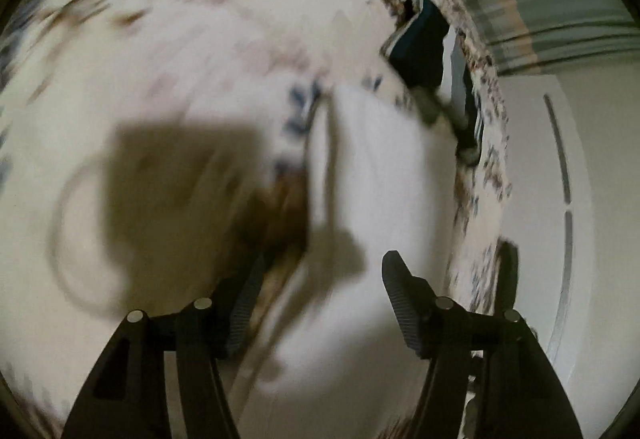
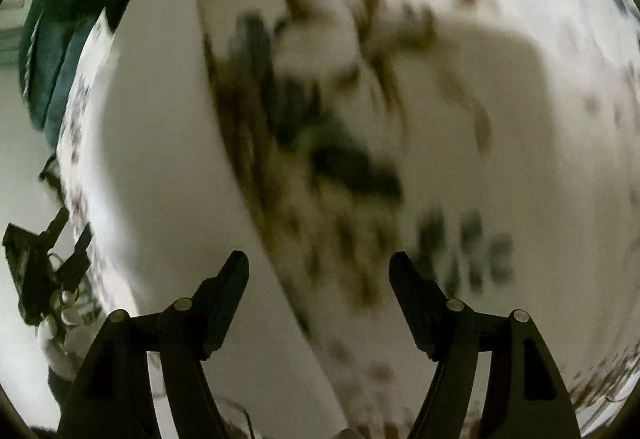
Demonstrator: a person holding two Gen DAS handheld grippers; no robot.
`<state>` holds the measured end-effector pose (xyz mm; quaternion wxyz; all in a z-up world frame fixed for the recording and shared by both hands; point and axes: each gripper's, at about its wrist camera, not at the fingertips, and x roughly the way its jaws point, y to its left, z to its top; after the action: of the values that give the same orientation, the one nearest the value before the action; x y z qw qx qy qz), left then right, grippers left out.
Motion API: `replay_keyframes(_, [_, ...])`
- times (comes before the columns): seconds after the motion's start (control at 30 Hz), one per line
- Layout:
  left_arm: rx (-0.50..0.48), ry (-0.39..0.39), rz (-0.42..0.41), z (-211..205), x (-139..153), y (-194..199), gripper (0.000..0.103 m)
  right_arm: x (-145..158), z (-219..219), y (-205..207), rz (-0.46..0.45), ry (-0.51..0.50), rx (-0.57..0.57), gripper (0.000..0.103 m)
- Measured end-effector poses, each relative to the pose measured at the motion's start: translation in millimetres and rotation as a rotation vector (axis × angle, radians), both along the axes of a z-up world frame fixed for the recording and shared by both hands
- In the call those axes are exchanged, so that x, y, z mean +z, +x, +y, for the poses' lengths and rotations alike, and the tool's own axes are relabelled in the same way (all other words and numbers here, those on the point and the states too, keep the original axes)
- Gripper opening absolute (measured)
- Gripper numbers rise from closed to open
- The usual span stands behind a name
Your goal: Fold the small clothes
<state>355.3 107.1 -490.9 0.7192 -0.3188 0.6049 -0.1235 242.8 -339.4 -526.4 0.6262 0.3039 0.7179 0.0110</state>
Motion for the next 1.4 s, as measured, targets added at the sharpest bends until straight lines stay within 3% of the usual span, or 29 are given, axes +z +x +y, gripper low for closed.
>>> replay_keyframes(0.03, [-0.006, 0.005, 0.009, 1, 2, -18, 0.059, 1, 1, -11, 0.007, 0.004, 0.014, 0.074])
replay_keyframes(0.17, [-0.027, 0.019, 0.087, 1, -3, -105, 0.059, 5, 8, -66, 0.027, 0.046, 0.069, 0.074])
replay_keyframes(0.3, [-0.064, 0.041, 0.193, -7, -35, -171, 0.059, -12, 25, -120, 0.075, 0.176, 0.053, 0.074])
replay_keyframes(0.4, [-0.118, 0.005, 0.229, -21, -59, -199, 0.059, -25, 39, -164, 0.091, 0.251, 0.021, 0.074])
replay_keyframes(0.5, [-0.175, -0.035, 0.214, -36, -71, -210, 0.06, -36, 51, -186, 0.097, 0.312, -0.031, 0.074])
replay_keyframes(0.6, [-0.15, -0.077, 0.179, -43, -68, -211, 0.058, -44, 47, -196, 0.094, 0.323, -0.066, 0.075])
replay_keyframes(0.63, [-0.141, -0.091, 0.158, -45, -64, -211, 0.051, -45, 47, -197, 0.091, 0.324, -0.081, 0.075])
replay_keyframes(0.67, [-0.137, -0.097, 0.137, -46, -59, -212, 0.018, -45, 48, -196, 0.086, 0.342, -0.099, 0.075])
replay_keyframes(0.73, [-0.135, -0.074, 0.12, -50, -51, -213, 0.013, -42, 48, -189, 0.075, 0.384, -0.109, 0.066])
replay_keyframes(0.8, [-0.137, -0.066, 0.095, -52, -44, -212, 0.013, -42, 57, -185, 0.082, 0.393, -0.081, 0.022])
replay_keyframes(0.87, [-0.117, -0.085, 0.092, -53, -37, -210, 0.013, -39, 65, -186, 0.089, 0.351, -0.073, 0.013])
replay_keyframes(0.97, [-0.064, -0.15, 0.067, -47, -15, -206, 0.013, -21, 62, -180, 0.073, 0.385, -0.114, 0.011])
replay_keyframes(1.13, [-0.014, -0.227, -0.014, -47, 41, -166, 0.013, 38, 45, -148, -0.014, 0.454, -0.14, 0.01])
replay_keyframes(1.23, [0.018, -0.282, -0.07, -48, 63, -114, 0.013, 78, 36, -100, -0.093, 0.474, -0.144, 0.01])
replay_keyframes(1.4, [0.062, -0.319, -0.132, -34, 63, -20, 0.013, 126, 30, 16, -0.245, 0.455, -0.149, 0.01])
